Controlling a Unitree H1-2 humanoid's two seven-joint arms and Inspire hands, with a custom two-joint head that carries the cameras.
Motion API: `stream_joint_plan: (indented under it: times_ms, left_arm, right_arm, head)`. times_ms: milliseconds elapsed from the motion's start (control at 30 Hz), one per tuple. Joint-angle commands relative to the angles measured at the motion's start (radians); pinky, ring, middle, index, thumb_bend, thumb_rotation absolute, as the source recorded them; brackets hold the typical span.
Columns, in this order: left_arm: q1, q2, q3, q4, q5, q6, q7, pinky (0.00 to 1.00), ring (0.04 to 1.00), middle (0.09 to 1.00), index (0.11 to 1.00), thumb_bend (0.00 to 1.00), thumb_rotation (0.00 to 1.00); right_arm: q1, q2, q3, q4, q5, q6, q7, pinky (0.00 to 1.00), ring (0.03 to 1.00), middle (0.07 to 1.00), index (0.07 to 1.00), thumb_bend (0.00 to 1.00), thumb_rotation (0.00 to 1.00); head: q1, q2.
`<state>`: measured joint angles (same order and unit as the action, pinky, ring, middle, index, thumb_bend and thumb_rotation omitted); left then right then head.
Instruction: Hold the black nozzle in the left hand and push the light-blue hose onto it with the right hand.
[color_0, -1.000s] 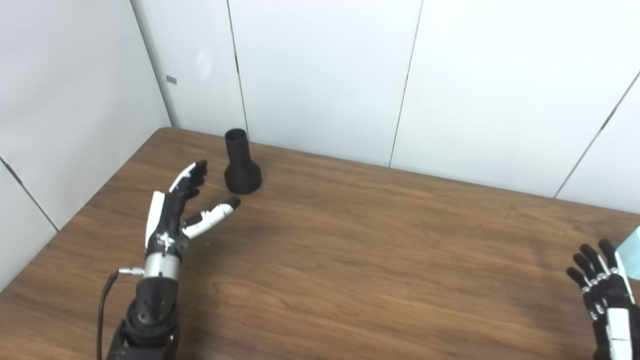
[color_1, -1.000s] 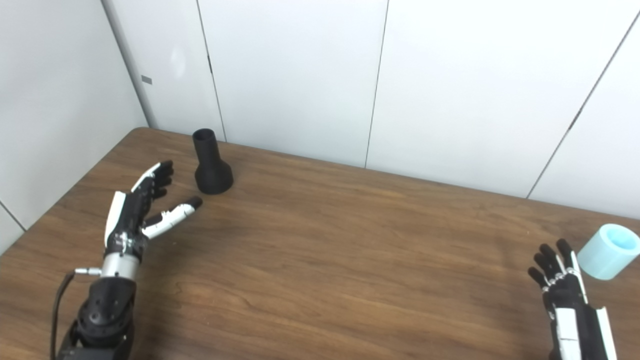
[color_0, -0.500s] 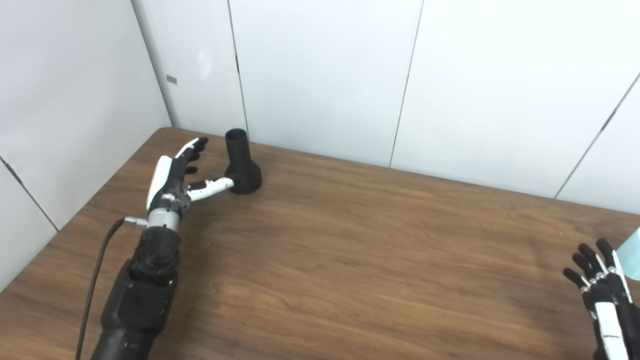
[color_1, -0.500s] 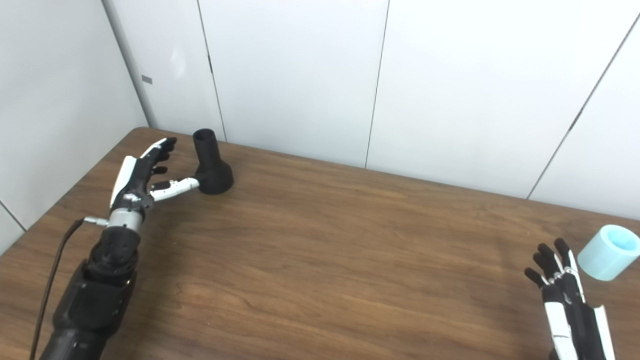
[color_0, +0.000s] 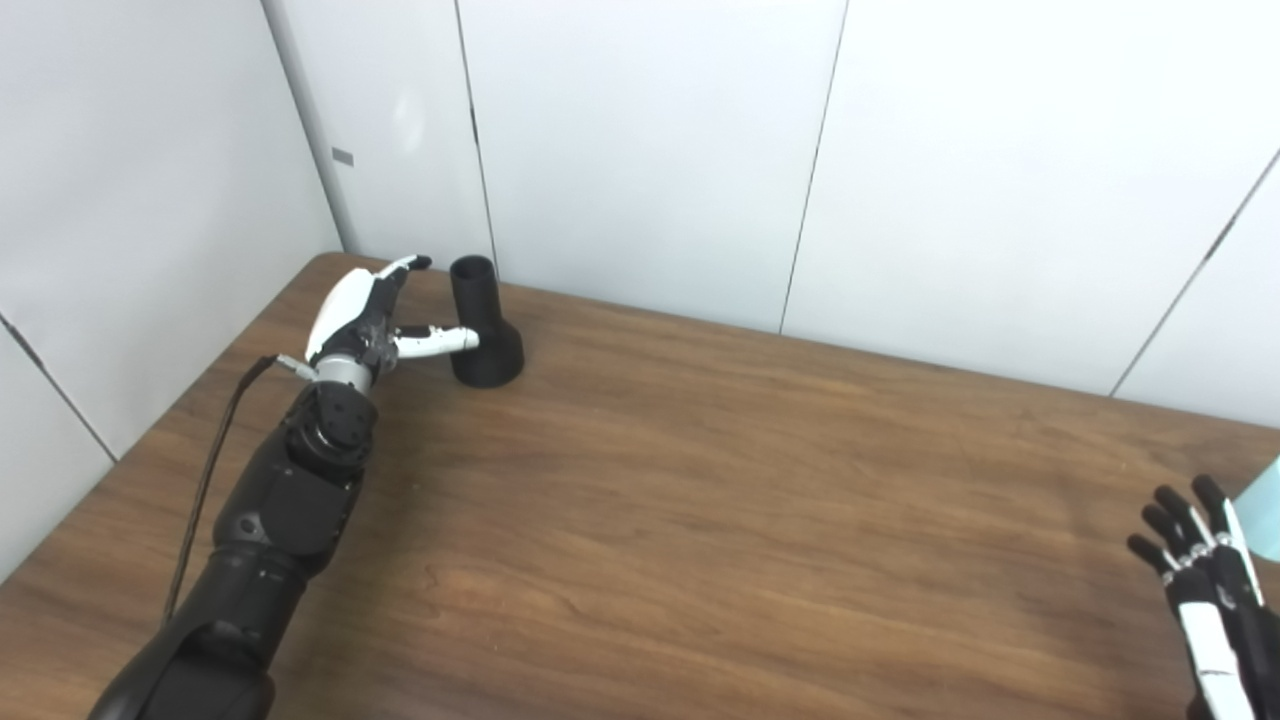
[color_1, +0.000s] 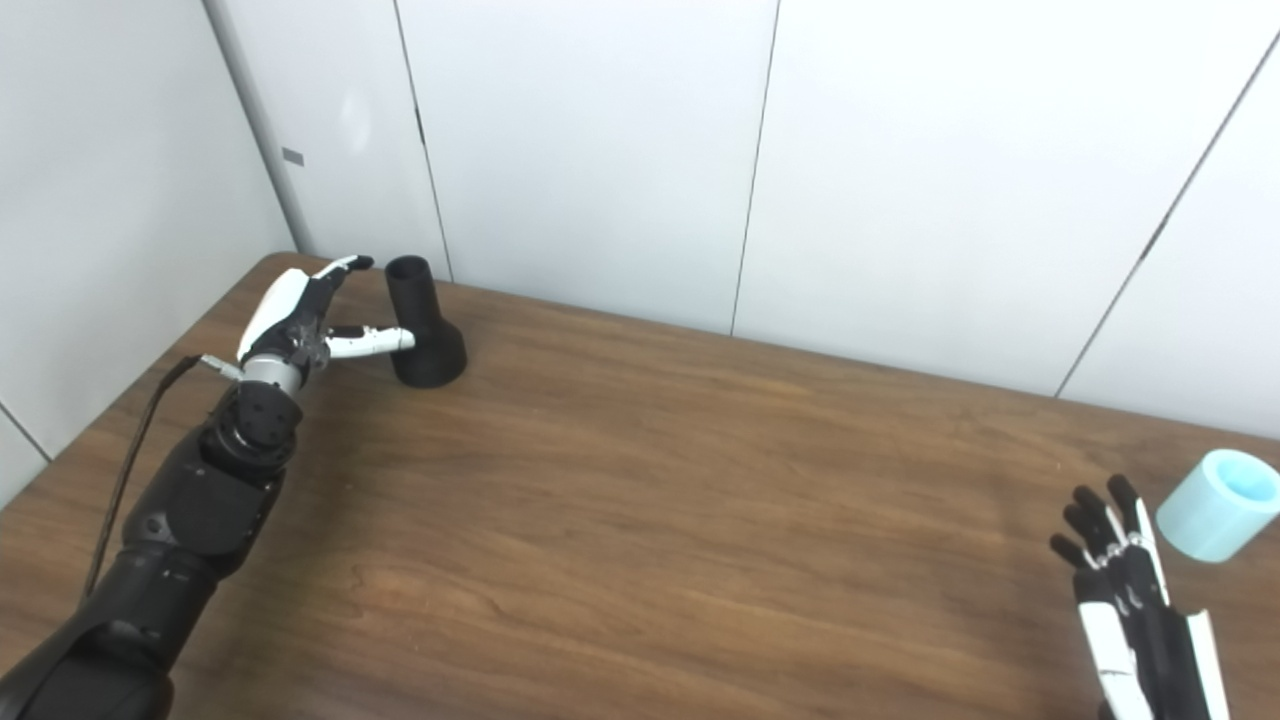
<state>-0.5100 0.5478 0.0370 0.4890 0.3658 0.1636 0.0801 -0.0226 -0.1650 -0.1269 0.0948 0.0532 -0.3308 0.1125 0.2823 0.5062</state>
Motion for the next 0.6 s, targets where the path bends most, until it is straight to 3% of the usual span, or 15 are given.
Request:
stream_joint_plan:
  times_ms: [0, 233, 433, 567]
  left_arm:
    - [-0.054, 0.027, -0.011, -0.006, 0.021, -0.013, 0.01, 0.97, 0.985, 0.937, 0.898, 1.0, 0.39]
    - [-0.073, 0.016, -0.042, 0.03, 0.016, -0.023, 0.015, 0.92, 0.953, 0.887, 0.882, 1.0, 0.39]
    - [-0.076, 0.013, -0.083, 0.031, 0.027, -0.01, 0.0, 0.98, 0.96, 0.89, 0.872, 1.0, 0.41]
    - [-0.079, 0.011, -0.104, 0.028, 0.041, 0.002, -0.001, 0.95, 0.945, 0.876, 0.853, 0.99, 0.42]
  right_arm:
    - [0.082, 0.057, 0.029, 0.109, -0.006, -0.02, -0.02, 0.82, 0.906, 0.92, 0.974, 0.39, 0.79]
    - [0.084, 0.057, 0.032, 0.107, -0.025, -0.028, -0.023, 0.81, 0.906, 0.917, 0.977, 0.4, 0.69]
    - [0.088, 0.058, 0.032, 0.098, -0.038, -0.02, -0.028, 0.78, 0.897, 0.911, 0.972, 0.4, 0.65]
    - [0.091, 0.061, 0.032, 0.09, -0.042, -0.012, -0.032, 0.77, 0.895, 0.909, 0.973, 0.41, 0.62]
  head:
    - [-0.001, 0.002]
    - [-0.01, 0.008]
    - [-0.011, 0.012]
    - [-0.011, 0.014]
